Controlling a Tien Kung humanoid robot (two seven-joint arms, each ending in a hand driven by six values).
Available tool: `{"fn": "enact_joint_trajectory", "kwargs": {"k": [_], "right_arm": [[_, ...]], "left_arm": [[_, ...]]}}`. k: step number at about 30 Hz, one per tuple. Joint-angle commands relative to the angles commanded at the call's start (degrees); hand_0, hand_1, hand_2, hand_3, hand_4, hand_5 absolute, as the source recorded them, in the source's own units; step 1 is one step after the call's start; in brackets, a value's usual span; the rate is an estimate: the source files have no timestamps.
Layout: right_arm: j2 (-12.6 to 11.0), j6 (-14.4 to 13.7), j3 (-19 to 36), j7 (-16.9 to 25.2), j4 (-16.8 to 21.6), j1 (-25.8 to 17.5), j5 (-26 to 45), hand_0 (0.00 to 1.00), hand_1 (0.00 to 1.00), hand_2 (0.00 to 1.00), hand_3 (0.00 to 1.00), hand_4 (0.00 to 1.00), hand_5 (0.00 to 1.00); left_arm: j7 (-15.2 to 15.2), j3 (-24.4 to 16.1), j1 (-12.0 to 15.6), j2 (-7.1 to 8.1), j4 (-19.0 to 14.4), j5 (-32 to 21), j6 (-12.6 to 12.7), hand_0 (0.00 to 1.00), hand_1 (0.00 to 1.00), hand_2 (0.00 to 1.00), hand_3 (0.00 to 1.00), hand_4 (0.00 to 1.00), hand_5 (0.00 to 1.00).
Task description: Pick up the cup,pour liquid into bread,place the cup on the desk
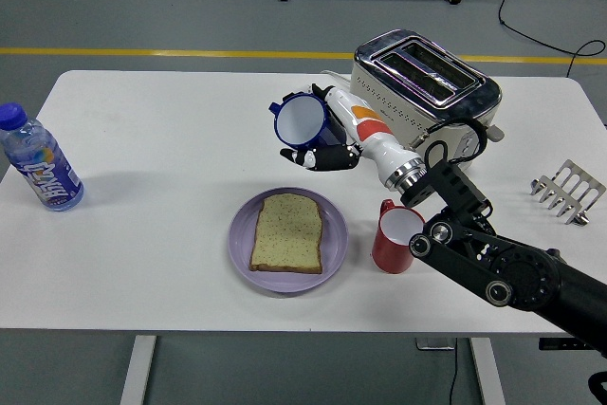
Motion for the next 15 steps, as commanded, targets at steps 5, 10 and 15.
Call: {"fn": "enact_joint_trajectory", "kwargs": {"k": [5,10,15], "right_arm": [[0.5,-1.0,-0.4,0.6,-1.1,1.2,-4.9,0.457,0.420,0.533,0.538,0.709,0.002],[0.2,-1.9,-1.1,0.9,-2.1,1.9,-10.6,0.452,0.421,0.532,0.540,0.705,0.002],[-0.4,-2.9,-1.8,1.4,-3.2,2.3,-15.7,0.454,0.422,0.532,0.543,0.694,0.002]], "left_arm": [[0.0,-0.2,0.0,0.06,0.0,0.1,0.1,0.690,0.756,0.773,0.611,0.396,0.998],[-0.1,-0.1,-0.1,0.12,0.0,0.0,0.1,0.690,0.756,0.773,0.611,0.396,0.998],[-0.1,-0.1,-0.2,0.17,0.0,-0.1,0.1,0.690,0.756,0.773,0.611,0.396,0.998]]}}
